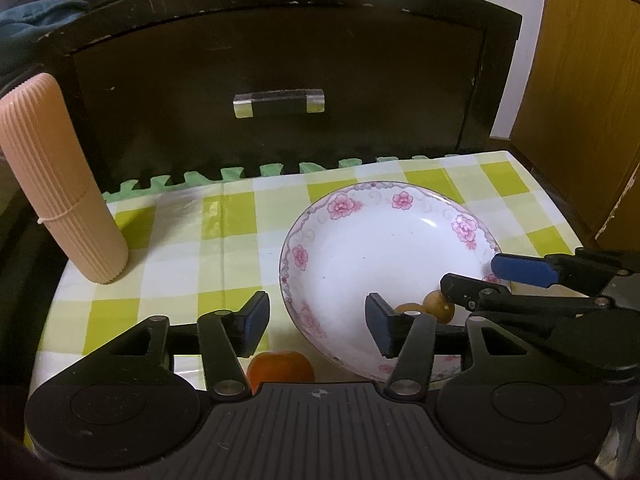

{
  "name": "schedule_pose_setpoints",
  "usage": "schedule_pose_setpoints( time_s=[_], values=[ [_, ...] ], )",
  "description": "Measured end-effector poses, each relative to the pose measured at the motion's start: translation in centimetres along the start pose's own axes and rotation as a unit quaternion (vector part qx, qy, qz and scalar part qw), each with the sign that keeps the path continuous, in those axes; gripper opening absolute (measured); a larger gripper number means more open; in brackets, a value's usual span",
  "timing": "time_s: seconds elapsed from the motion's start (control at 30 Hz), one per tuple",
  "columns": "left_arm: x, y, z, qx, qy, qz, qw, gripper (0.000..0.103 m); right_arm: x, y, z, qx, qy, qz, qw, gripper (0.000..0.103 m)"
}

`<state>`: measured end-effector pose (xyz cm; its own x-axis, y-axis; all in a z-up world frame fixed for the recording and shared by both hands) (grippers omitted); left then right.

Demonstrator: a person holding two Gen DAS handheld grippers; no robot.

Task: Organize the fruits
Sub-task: 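Open the left gripper over the bowl while the right gripper releases its brown fruit, then grasp an orange mandarin with the right gripper while the left gripper grasps a red cherry tomato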

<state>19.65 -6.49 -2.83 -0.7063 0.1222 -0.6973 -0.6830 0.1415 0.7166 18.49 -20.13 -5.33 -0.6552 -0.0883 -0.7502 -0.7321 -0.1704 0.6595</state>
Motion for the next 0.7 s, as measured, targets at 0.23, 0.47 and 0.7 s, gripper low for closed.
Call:
schedule_pose_setpoints(
  time_s=[0.23, 0.47, 0.7],
  values=[
    [0.2, 0.7, 0.2, 0.000, -0.001, -0.002, 1.0000, 0.065, -0.1, 0.5, 0.1, -0.003, 0.002, -0.005, 1.000, 0.046],
    [0.7, 1.5, 0.7, -0.002, 0.002, -0.004, 1.0000, 0.065, 0.1, 1.5, -0.1, -0.003, 0.001, -0.009, 1.000, 0.049],
    [1.7, 2.7, 1.2, -0.002, 0.006, -0.002, 1.0000, 0.066, 1.0, 3.3, 1.6, -0.015, 0.022, -0.006, 1.000, 0.049]
  ],
)
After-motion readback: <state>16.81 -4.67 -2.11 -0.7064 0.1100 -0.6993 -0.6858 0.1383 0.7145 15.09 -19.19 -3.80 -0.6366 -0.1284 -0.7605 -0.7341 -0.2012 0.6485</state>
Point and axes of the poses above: each gripper's, at about its wrist camera, not at the fingertips, and y roughly against the way its jaws point, z to its left, x to its underside, the point moved 5 cm from there along -y, roughly the way its jaws point, and after that the axes turned 1 degree about y, right-handed, at the moved point
